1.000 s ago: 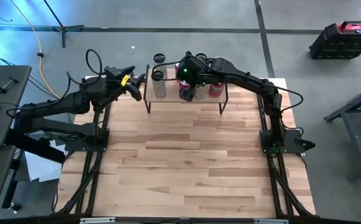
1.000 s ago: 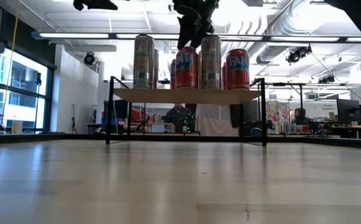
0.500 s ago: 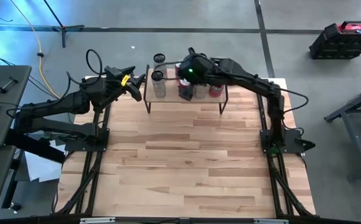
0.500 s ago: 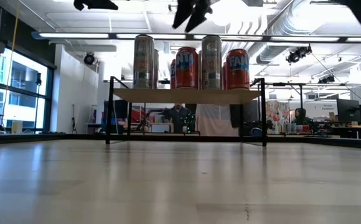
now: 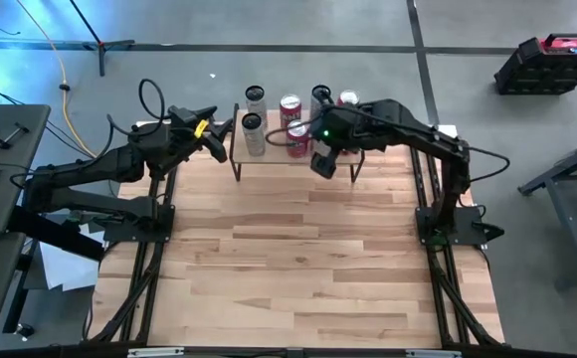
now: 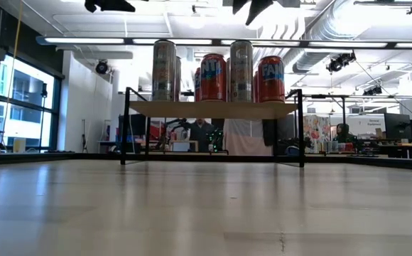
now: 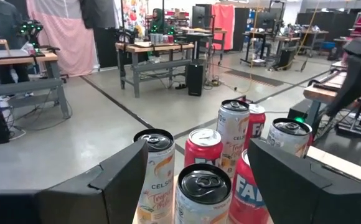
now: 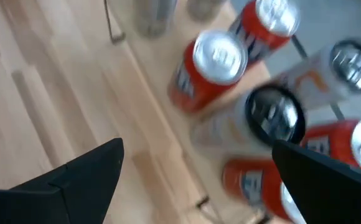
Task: Place canned beverage on shelf
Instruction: Adjust the bottom right white soda can on the shelf
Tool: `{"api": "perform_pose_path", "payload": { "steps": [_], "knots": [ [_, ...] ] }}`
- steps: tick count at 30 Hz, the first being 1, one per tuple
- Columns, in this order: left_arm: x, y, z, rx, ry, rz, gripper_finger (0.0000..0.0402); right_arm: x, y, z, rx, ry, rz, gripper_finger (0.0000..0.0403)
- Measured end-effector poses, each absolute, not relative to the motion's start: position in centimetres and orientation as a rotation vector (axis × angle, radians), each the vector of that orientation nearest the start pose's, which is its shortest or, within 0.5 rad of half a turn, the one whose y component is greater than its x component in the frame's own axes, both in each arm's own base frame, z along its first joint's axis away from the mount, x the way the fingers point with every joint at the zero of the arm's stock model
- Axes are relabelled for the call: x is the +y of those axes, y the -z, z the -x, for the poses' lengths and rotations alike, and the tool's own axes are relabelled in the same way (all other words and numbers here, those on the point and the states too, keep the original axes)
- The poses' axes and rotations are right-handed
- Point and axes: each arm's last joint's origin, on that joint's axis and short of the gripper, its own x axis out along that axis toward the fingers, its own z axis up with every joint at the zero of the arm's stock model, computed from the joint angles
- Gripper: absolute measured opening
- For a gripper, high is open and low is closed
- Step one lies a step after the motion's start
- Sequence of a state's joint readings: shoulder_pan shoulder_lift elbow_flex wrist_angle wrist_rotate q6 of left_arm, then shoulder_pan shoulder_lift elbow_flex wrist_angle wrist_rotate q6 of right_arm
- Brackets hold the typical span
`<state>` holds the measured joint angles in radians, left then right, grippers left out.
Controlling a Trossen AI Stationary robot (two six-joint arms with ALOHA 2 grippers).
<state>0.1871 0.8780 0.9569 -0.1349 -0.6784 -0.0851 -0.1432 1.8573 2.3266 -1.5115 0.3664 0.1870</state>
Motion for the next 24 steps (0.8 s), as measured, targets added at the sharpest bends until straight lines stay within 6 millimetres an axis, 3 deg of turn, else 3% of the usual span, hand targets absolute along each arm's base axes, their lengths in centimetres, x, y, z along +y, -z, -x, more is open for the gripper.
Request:
{"api": "perform_pose_path", "payload": {
  "steps": [8,14,24],
  "knots": [
    [5.1,-38.1,-17.5,0.02,-0.821,0.074,0.0266,-5.5,-42.5,-32.6,1.066,0.644,-0.063,0.0396],
    [5.1,-38.0,-17.5,0.03,-0.821,0.066,0.0266,-5.6,-39.9,-33.3,1.157,0.666,-0.026,0.0396],
    [5.1,-37.9,-17.5,0.043,-0.82,0.055,0.0266,-5.9,-38.9,-34.5,1.099,0.661,0.004,0.0396]
  ]
}}
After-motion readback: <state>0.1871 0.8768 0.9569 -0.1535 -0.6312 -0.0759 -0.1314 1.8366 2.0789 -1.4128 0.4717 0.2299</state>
